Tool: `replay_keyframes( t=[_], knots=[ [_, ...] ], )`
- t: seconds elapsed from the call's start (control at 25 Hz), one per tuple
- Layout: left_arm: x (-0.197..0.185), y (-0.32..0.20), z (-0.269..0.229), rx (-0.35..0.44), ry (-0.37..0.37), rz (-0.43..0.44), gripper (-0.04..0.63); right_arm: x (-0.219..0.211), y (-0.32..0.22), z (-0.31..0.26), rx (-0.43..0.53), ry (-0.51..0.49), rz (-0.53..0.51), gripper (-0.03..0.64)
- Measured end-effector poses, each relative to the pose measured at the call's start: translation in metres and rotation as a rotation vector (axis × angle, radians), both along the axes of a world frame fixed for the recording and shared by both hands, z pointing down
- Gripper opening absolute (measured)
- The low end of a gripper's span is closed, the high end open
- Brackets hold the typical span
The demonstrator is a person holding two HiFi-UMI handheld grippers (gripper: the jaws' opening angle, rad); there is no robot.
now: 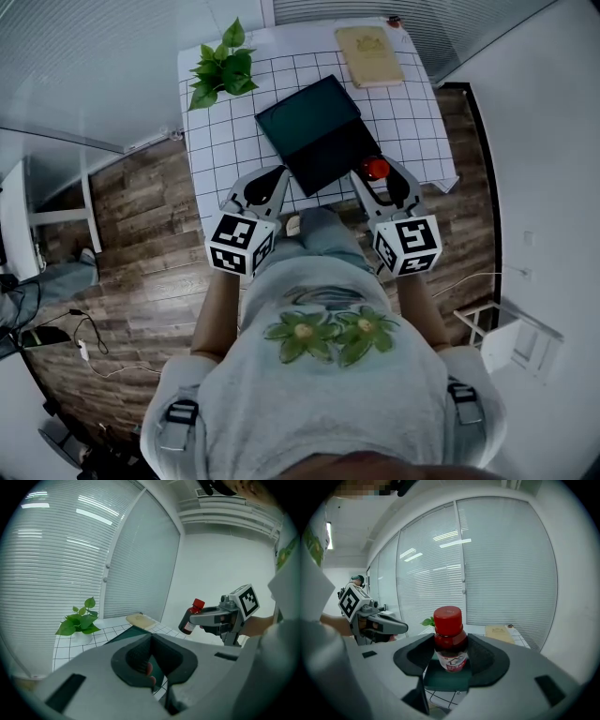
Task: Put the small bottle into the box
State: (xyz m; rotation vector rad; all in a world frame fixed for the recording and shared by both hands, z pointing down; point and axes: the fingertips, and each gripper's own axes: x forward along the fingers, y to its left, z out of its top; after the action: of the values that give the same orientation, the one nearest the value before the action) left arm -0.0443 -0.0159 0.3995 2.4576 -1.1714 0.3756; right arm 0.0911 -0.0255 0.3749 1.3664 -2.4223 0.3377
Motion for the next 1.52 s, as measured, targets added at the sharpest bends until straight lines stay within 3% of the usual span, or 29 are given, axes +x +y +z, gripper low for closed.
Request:
replay_keyframes(
  t=[0.84, 1.52],
  knots=[
    [0.021, -0.04, 0.035, -0.078, -0.009, 0.017, -0.002, 0.01, -0.047, 0.035, -0.07, -0.022, 0.002, 0.215],
    [0.022, -0.055, 0.053, -0.133, 0.007, 0.017, -0.002, -0.003, -0.061, 0.061, -0.116, 0.025, -0.038, 0.215]
  ],
)
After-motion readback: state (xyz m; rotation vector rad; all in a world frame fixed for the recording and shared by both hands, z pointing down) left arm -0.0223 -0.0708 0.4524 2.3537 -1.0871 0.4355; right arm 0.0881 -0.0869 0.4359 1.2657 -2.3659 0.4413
